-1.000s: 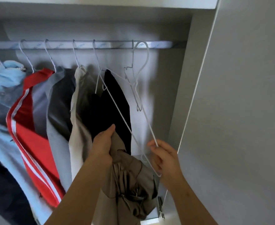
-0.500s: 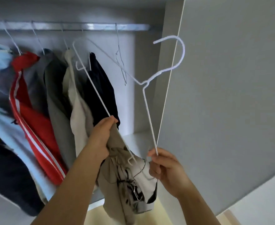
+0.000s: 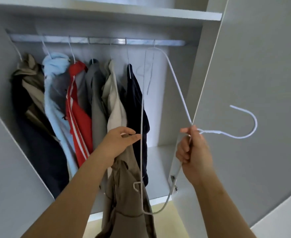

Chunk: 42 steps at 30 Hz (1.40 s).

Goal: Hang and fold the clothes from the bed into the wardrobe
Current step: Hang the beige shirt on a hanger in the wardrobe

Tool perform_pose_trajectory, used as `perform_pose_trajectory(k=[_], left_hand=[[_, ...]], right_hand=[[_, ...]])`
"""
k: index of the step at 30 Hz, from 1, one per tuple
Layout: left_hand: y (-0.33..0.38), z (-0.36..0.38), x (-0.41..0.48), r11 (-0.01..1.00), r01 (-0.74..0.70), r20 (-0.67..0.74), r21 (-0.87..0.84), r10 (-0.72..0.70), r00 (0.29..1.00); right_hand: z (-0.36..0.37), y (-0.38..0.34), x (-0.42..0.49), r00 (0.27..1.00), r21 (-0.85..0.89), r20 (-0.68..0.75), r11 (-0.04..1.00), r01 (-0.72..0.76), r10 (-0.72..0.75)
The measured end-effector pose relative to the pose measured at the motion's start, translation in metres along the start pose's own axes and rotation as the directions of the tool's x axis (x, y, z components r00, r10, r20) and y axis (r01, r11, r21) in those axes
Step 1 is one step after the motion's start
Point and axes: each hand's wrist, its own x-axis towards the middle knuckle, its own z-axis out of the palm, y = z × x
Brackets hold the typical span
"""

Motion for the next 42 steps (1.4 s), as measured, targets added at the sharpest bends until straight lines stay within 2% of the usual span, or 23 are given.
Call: perform_pose_trajectory(k=[3, 5, 7, 10, 13, 17, 22, 28, 33, 36, 39, 42], left_hand=[[0.003, -0.019, -0.006, 0.982, 0.148, 0.001, -0.115, -0.149, 0.989], [0.006, -0.026, -0.01, 0.969, 0.181, 0.018, -0.169, -0.181, 0.983], [0.006, -0.027, -0.013, 0.979, 0.166, 0.011, -0.117, -0.166, 0.986], [0.004, -0.03, -0.013, 0.989, 0.077, -0.046, 0.122, -0.072, 0.996], [0.005, -0.033, -0.01, 0.94, -0.023, -0.165, 0.341, 0.084, 0.983], [0.007, -0.043, -0.003, 0.888, -0.076, -0.333, 0.454, 0.248, 0.91], [-0.005, -0.057, -0.003, 0.939, -0.065, -0.513, 0.337, 0.241, 0.823], [-0.006, -0.063, -0.004, 0.994, -0.103, -0.699, 0.023, 0.089, 0.709], [0.001, -0.059, -0.005, 0.994, -0.094, -0.772, 0.06, 0.106, 0.627], [0.004, -0.059, -0.006, 0.99, -0.055, -0.802, 0.13, 0.138, 0.582], [0.008, -0.061, -0.005, 0.991, -0.051, -0.837, 0.126, 0.134, 0.531], [0.011, -0.061, -0.004, 0.995, -0.038, -0.836, 0.088, 0.095, 0.541]], right_hand=[[0.001, 0.005, -0.006, 0.999, -0.095, -0.046, 0.995, 0.0, -0.005], [-0.002, 0.009, -0.009, 0.998, -0.19, -0.059, 0.982, 0.011, -0.023], [-0.003, 0.011, -0.011, 0.997, -0.232, -0.075, 0.973, 0.007, -0.025], [-0.008, 0.012, -0.011, 0.997, -0.28, -0.075, 0.96, 0.006, -0.029], [-0.014, 0.01, -0.008, 0.999, -0.311, -0.044, 0.95, 0.005, -0.02], [-0.023, 0.007, -0.002, 0.999, -0.317, 0.018, 0.948, -0.022, 0.029], [-0.032, 0.008, 0.001, 0.99, -0.347, 0.086, 0.935, -0.071, 0.107], [-0.036, 0.004, 0.001, 0.962, -0.478, 0.177, 0.873, -0.1, 0.207], [-0.038, 0.0, 0.0, 0.93, -0.543, 0.242, 0.833, -0.106, 0.276], [-0.039, -0.004, 0.001, 0.919, -0.538, 0.259, 0.834, -0.119, 0.298], [-0.041, -0.007, 0.002, 0.905, -0.542, 0.277, 0.83, -0.13, 0.323], [-0.043, -0.008, 0.002, 0.893, -0.572, 0.287, 0.81, -0.13, 0.347]])
